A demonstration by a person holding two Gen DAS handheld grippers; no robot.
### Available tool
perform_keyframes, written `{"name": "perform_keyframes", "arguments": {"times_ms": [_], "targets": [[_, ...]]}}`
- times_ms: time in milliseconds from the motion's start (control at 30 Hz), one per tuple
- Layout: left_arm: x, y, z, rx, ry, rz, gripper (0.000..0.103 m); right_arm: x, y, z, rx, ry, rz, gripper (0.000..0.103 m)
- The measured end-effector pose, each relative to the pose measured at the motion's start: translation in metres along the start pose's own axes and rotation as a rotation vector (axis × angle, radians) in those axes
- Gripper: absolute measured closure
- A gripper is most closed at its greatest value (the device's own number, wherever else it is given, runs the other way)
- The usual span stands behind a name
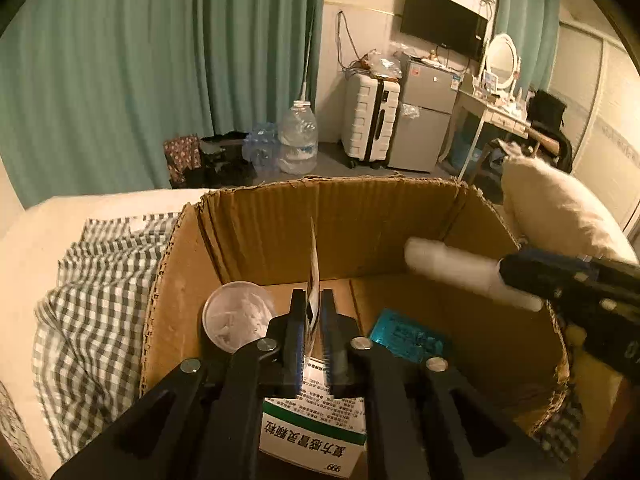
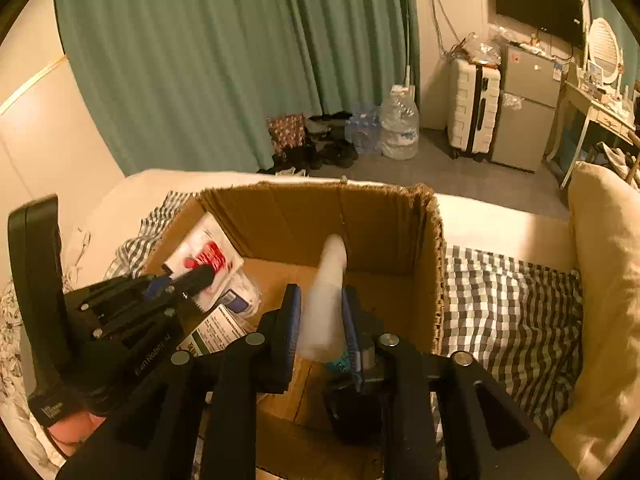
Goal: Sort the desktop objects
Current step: 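Carry the sachet and spray bottle over the box and release them inside, then withdraw both open tools from the box toward the remaining items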
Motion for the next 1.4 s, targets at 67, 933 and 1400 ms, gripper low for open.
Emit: {"name": "perform_keyframes", "arguments": {"times_ms": [67, 933, 1400], "targets": [[0.002, 0.0, 0.004, 0.015, 0.052, -0.02, 0.032, 0.0, 0.001, 0.006, 0.012, -0.005, 0.007, 0.063], [0.014, -0.014, 0.161, 0.217, 0.087, -0.091, 0.009, -0.071, -0.027, 0.14, 0.161, -0.068, 0.149, 0.059], [-0.021, -0.07, 0.194, 0.193, 0.081, 0.026, 0.0, -0.08, -0.086, 0.175, 0.199, -0.022, 0.095, 0.031]]}}
Point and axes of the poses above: each gripper's, at about its wrist camera, not at the fingertips, and z roughly against the way its jaws point, x to its right, y to its top, the point moved 4 cm from there along -z, roughly the way its jaws point, and after that the axes turned 8 degrees about y, right-handed, at the moved point
